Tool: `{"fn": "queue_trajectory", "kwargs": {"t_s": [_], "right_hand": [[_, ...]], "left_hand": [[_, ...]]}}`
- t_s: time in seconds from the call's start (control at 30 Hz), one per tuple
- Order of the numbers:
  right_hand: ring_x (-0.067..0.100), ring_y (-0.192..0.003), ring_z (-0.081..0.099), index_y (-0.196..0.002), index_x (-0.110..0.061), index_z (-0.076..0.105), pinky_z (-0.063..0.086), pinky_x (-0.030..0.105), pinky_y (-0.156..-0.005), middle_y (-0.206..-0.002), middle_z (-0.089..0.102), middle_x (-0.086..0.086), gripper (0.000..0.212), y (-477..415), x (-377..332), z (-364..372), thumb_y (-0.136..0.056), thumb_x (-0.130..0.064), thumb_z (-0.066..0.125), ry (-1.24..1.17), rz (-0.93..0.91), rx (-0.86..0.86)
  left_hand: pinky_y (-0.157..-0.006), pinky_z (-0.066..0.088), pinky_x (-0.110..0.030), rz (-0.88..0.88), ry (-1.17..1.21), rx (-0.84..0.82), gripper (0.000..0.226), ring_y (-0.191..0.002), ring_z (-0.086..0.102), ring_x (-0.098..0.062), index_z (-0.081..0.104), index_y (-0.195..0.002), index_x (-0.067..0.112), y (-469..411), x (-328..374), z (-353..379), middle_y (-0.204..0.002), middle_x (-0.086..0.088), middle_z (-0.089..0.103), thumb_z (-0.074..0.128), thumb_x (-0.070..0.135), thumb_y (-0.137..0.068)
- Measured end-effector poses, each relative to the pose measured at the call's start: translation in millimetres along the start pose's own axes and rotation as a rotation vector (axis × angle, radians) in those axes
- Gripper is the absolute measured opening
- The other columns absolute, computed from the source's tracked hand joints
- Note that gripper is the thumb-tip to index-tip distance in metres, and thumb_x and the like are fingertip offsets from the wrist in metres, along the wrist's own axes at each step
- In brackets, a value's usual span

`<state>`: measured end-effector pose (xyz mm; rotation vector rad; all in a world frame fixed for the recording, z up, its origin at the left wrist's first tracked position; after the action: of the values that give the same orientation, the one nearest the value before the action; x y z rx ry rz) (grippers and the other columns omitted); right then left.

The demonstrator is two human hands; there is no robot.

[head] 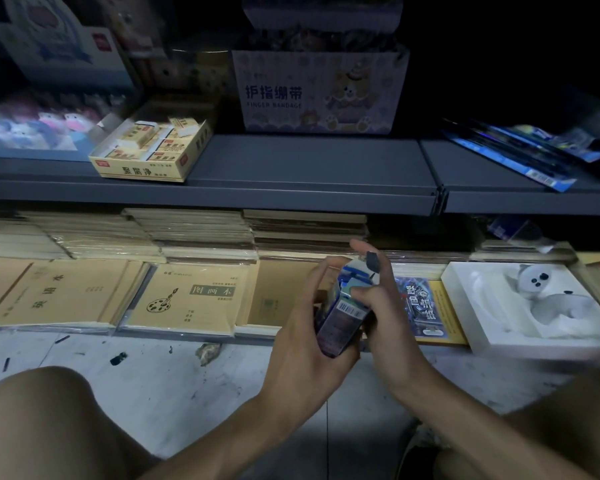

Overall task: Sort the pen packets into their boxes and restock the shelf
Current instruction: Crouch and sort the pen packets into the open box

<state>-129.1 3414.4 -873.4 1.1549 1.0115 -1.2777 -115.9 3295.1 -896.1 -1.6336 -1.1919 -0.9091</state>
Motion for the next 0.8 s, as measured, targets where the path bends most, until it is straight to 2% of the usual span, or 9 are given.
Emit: {"fn": "queue_trajectory", "kwargs": {"t_s": [0.1,0.2,0.27,0.4,0.43,0.5,0.6,0.67,0.8], "right_hand": [[0.022,-0.117,0.066,-0.135,-0.033,0.058,0.052,0.036,-0.094,-0.127,0.070,0.002,0.062,0,-1,0,-0.076,-0.020,0.048,0.014,0.002,-0.022],[0.020,-0.116,0.067,-0.138,-0.029,0.057,0.055,0.029,-0.088,-0.126,0.070,0.007,0.063,2,-1,1,-0.076,-0.019,0.046,0.036,0.021,-0.082],[0.012,-0.113,0.068,-0.138,-0.031,0.057,0.056,0.024,-0.083,-0.125,0.069,0.002,0.062,5,-1,3,-0.078,-0.020,0.046,0.078,0.007,-0.114],[0.012,-0.116,0.067,-0.135,-0.028,0.060,0.056,0.031,-0.093,-0.124,0.070,-0.002,0.059,7,-3,3,-0.079,-0.019,0.045,0.116,-0.045,-0.089],[0.013,-0.119,0.066,-0.134,-0.026,0.062,0.055,0.035,-0.098,-0.126,0.070,-0.003,0.058,7,-5,3,-0.079,-0.019,0.045,0.124,-0.056,-0.083],[0.011,-0.126,0.062,-0.134,-0.027,0.062,0.051,0.043,-0.107,-0.132,0.067,-0.005,0.058,6,-8,3,-0.079,-0.020,0.045,0.152,-0.066,-0.072],[0.009,-0.124,0.062,-0.136,-0.033,0.058,0.050,0.048,-0.109,-0.129,0.068,-0.007,0.059,8,-7,3,-0.080,-0.021,0.045,0.142,-0.054,-0.064],[0.009,-0.124,0.062,-0.141,-0.038,0.052,0.051,0.043,-0.106,-0.128,0.067,-0.010,0.057,12,-5,6,-0.086,-0.025,0.048,0.124,-0.074,-0.057],[-0.005,-0.122,0.060,-0.145,-0.029,0.051,0.047,0.010,-0.093,-0.127,0.064,-0.026,0.048,19,-8,12,-0.098,-0.037,0.046,0.092,-0.159,0.000]], "left_hand": [[-0.095,0.054,-0.035,0.104,-0.099,0.012,0.093,-0.120,0.060,-0.005,0.035,-0.145,0.052,0,0,-2,-0.137,0.019,0.054,0.084,0.014,-0.075],[-0.099,0.048,-0.019,0.135,-0.098,-0.002,0.098,-0.126,0.056,0.000,0.032,-0.148,0.052,1,-1,-3,-0.141,0.024,0.046,0.087,0.019,-0.073],[-0.104,0.044,-0.016,0.134,-0.044,-0.039,0.102,-0.136,0.050,-0.001,0.028,-0.152,0.045,2,3,-2,-0.151,0.023,0.041,0.087,0.017,-0.075],[-0.100,0.053,-0.026,0.098,0.011,-0.073,0.109,-0.130,0.056,-0.001,0.016,-0.152,0.056,1,12,-2,-0.146,0.028,0.047,0.086,0.018,-0.077],[-0.100,0.052,-0.025,0.097,-0.002,-0.078,0.110,-0.131,0.055,-0.001,0.016,-0.155,0.051,0,12,-1,-0.146,0.030,0.046,0.086,0.017,-0.077],[-0.105,0.048,-0.025,0.116,-0.010,-0.077,0.103,-0.137,0.051,-0.004,0.026,-0.157,0.037,-2,11,0,-0.150,0.027,0.043,0.086,0.012,-0.077],[-0.096,0.056,-0.036,0.121,0.031,-0.047,0.094,-0.124,0.062,-0.011,0.039,-0.140,0.054,-3,17,-2,-0.138,0.020,0.055,0.085,0.004,-0.074],[-0.089,0.058,-0.041,0.120,0.035,-0.031,0.089,-0.115,0.066,-0.013,0.040,-0.131,0.061,-3,19,-3,-0.131,0.016,0.060,0.083,0.006,-0.075],[-0.088,0.058,-0.039,0.154,-0.068,-0.003,0.085,-0.120,0.061,-0.008,0.037,-0.135,0.056,-6,20,-5,-0.134,0.022,0.053,0.084,0.016,-0.076]]}}
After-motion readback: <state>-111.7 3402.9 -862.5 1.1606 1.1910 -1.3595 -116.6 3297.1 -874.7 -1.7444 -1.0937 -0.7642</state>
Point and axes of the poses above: each hand's wrist, its own y-axis away from the middle knuckle, its own z-axis out of the palm, x = y × z, the point moved 4 cm from there along -y, towards the middle knuckle
